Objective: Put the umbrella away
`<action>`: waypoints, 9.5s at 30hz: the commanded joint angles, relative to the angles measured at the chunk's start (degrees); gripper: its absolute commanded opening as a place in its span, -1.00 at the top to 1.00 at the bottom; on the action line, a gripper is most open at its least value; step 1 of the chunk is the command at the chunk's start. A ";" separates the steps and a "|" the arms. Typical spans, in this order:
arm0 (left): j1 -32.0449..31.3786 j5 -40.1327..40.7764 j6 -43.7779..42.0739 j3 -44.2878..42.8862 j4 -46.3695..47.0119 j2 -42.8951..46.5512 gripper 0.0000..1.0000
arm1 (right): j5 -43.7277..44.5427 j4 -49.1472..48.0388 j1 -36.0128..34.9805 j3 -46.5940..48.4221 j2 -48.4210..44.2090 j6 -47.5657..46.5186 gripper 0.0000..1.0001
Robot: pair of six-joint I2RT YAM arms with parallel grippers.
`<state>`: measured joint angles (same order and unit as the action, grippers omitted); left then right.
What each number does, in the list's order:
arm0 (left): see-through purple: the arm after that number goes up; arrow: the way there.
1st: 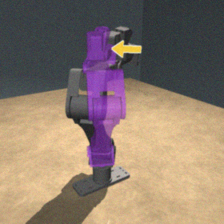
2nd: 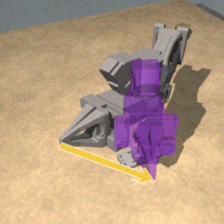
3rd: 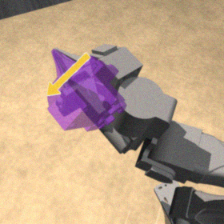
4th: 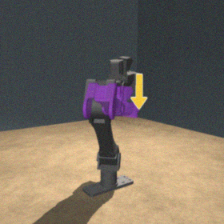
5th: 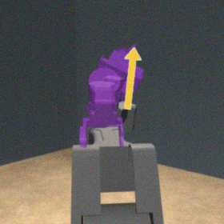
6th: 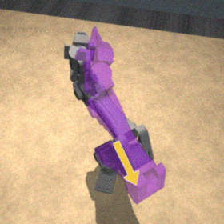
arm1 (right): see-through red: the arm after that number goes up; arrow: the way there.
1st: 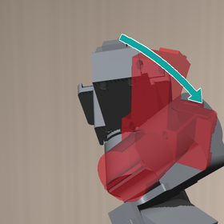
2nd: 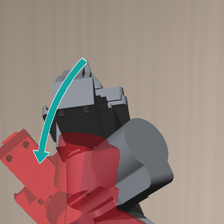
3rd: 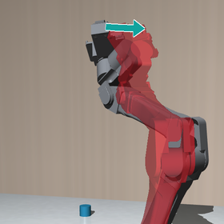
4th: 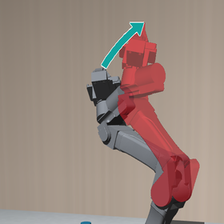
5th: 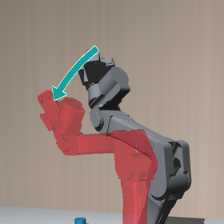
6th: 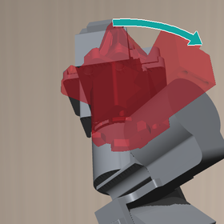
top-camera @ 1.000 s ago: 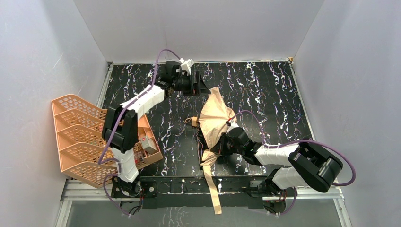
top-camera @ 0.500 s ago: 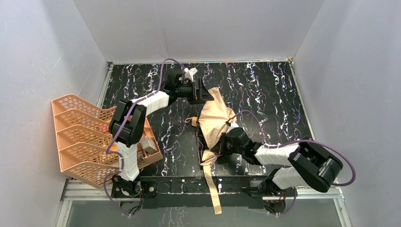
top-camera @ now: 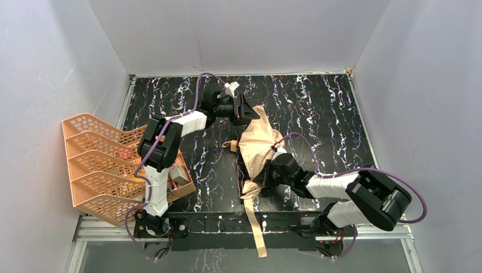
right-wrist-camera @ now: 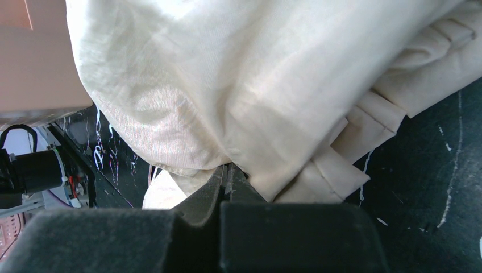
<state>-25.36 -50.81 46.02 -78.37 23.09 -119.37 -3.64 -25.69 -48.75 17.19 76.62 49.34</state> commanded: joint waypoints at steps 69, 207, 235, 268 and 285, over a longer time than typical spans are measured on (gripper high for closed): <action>-1.53 -1.49 0.71 -13.65 1.40 -7.50 -0.27 | 1.62 7.95 -0.03 -0.76 1.50 -1.72 1.00; -27.42 26.66 -6.67 48.02 13.28 26.64 0.89 | -2.62 12.06 -0.11 -2.95 -14.87 1.74 0.99; -28.15 30.92 -7.83 52.48 12.79 21.99 1.00 | 2.75 20.79 2.05 18.72 -14.86 -6.62 1.00; -29.44 44.82 -9.60 45.38 -10.16 46.91 -0.31 | -5.73 2.16 5.68 -3.06 2.27 -3.54 1.00; -5.03 28.81 -28.64 -4.73 -38.20 21.24 -0.70 | -1.64 8.58 5.58 -2.27 1.57 -5.60 1.00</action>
<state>-31.70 -16.25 25.32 -71.75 -4.80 -90.65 -9.41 -26.79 -43.20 16.01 76.47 47.22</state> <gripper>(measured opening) 0.814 0.011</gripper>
